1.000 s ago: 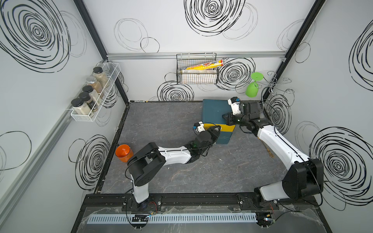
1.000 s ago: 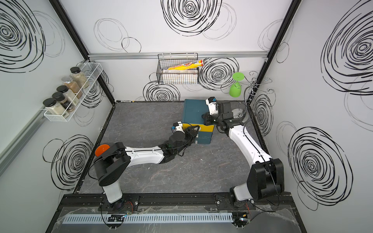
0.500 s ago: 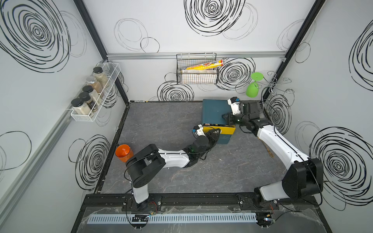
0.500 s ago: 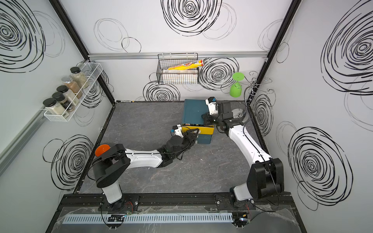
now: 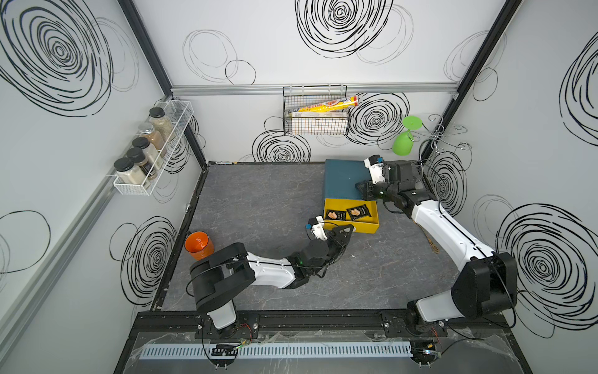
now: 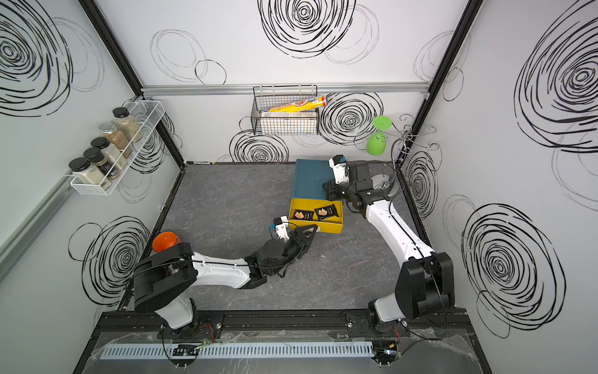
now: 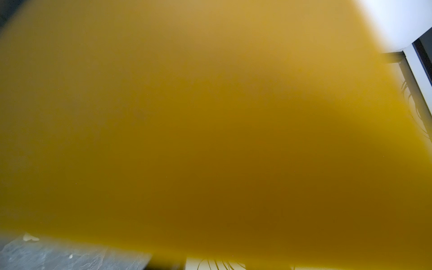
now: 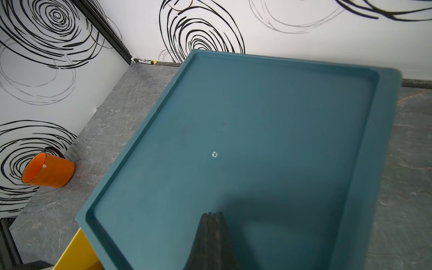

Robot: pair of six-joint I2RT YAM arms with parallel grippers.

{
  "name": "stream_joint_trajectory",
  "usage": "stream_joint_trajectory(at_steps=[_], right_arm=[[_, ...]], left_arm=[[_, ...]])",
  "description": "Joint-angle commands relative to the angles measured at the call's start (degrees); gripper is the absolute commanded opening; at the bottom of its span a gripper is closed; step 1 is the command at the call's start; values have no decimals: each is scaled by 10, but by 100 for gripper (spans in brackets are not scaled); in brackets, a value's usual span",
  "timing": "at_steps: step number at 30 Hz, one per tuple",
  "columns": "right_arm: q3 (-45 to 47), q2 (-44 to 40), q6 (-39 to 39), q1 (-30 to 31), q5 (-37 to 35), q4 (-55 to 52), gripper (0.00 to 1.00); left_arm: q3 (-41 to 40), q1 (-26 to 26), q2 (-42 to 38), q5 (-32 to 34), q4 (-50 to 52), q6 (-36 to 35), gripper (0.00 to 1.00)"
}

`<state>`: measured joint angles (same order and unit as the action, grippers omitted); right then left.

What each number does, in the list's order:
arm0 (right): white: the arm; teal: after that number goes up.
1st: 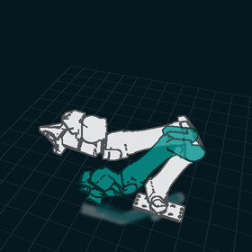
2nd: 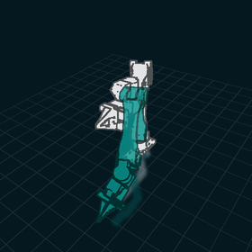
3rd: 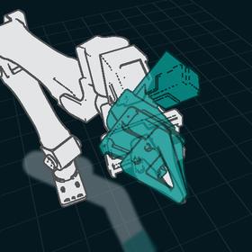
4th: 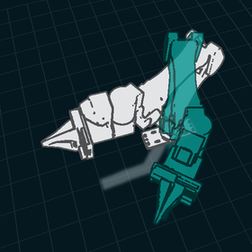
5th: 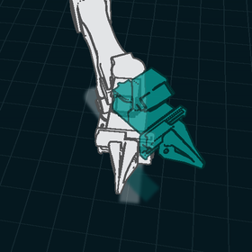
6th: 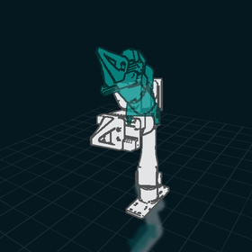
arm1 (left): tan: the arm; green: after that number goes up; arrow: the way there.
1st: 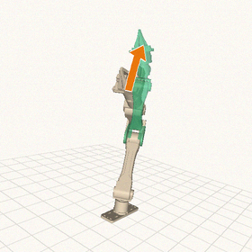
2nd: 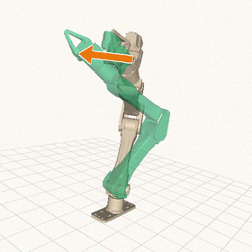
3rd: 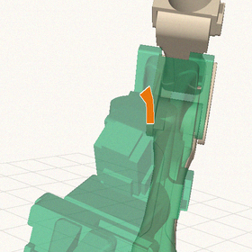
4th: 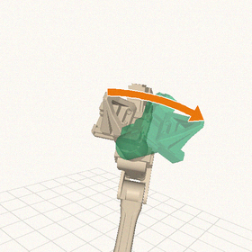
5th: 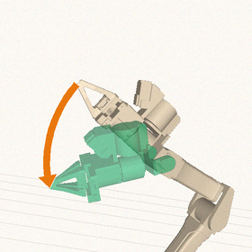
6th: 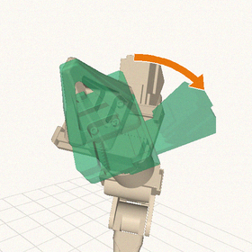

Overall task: Take the cookies out of the drawer
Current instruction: Open the drawer in the storage box.

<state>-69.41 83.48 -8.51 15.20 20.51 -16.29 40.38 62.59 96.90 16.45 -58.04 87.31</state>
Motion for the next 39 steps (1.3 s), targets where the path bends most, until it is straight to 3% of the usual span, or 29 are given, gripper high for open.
stream_joint_trajectory(at_steps=[1,7,9,11,15,18,19,22,32,39], right_arm=[[0,23,0,2,-16,-62,0],[-5,19,2,2,-24,-73,0],[-7,18,1,3,-24,-74,0],[-10,15,1,3,-24,-78,0],[-20,8,2,2,-28,-86,15],[-25,-3,3,1,-32,-85,25],[-29,-6,4,3,-36,-89,31],[-42,-20,10,3,-40,-101,44],[-101,-44,45,2,-16,-154,59],[-148,-79,121,13,33,-230,64]], left_arm=[[-14,11,8,6,5,0,31],[-22,23,9,11,-7,6,33],[-24,24,9,12,-13,5,38],[-25,25,6,13,-16,6,52],[-14,36,-12,20,16,-9,75],[-13,40,-23,23,28,-12,83],[-15,41,-27,21,31,-12,92],[-18,46,-51,21,61,-23,99],[-62,62,-167,25,164,-61,99],[-111,49,-327,18,297,-135,99]])
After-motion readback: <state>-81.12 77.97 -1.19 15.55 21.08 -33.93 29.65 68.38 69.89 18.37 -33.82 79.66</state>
